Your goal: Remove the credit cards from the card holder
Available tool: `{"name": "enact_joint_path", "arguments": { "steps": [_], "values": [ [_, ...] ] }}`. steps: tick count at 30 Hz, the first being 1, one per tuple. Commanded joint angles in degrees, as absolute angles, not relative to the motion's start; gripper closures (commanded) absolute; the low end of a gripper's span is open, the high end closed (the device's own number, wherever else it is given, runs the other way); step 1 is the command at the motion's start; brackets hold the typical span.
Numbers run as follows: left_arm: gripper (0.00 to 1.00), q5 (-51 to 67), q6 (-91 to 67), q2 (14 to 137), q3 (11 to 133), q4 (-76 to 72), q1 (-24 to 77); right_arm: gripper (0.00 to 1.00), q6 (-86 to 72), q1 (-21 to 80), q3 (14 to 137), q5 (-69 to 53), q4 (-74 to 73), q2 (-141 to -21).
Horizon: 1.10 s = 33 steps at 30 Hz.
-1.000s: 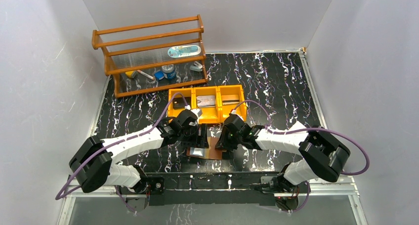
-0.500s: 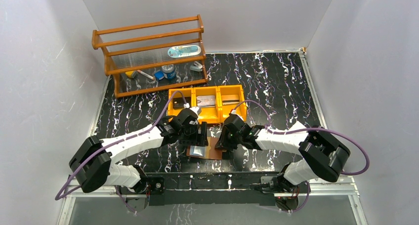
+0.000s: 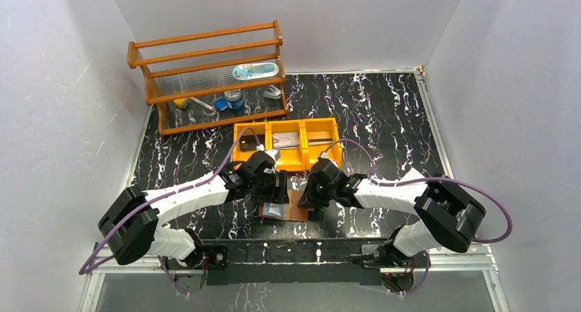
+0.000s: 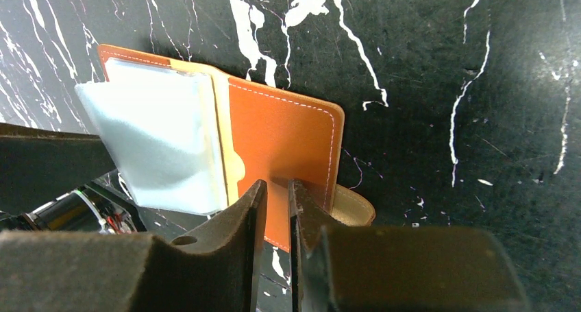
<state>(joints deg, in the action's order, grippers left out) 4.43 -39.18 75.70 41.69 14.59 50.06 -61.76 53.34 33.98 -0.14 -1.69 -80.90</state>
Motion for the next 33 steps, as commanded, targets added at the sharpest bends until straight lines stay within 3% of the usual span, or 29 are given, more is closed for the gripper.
{"name": "enact_joint_path", "arguments": {
  "steps": [1, 8, 15, 23, 33],
  "values": [
    [0.39, 9.76, -38.95, 76.07, 41.95, 11.14, 50.32, 0.73, -62.48, 53.03, 33.67, 0.04, 0.25, -80.33],
    [0.44, 18.09, -39.73, 77.98, 43.44, 5.02, 50.57, 0.73, -62.88, 52.63, 33.50, -0.42, 1.54, -79.85],
    [0.56, 20.06, -41.88, 82.70, 42.89, 0.59, 51.40, 0.69, -64.79, 52.08, 32.52, 0.94, 3.00, -76.20],
    [0.61, 19.37, -43.27, 84.71, 41.51, -1.78, 52.15, 0.67, -68.09, 51.61, 31.12, 6.39, -0.48, -69.08],
    [0.68, 19.45, -43.52, 86.57, 38.85, -2.90, 52.76, 0.72, -63.51, 51.50, 33.56, 4.46, -0.28, -64.95]
  ]
}}
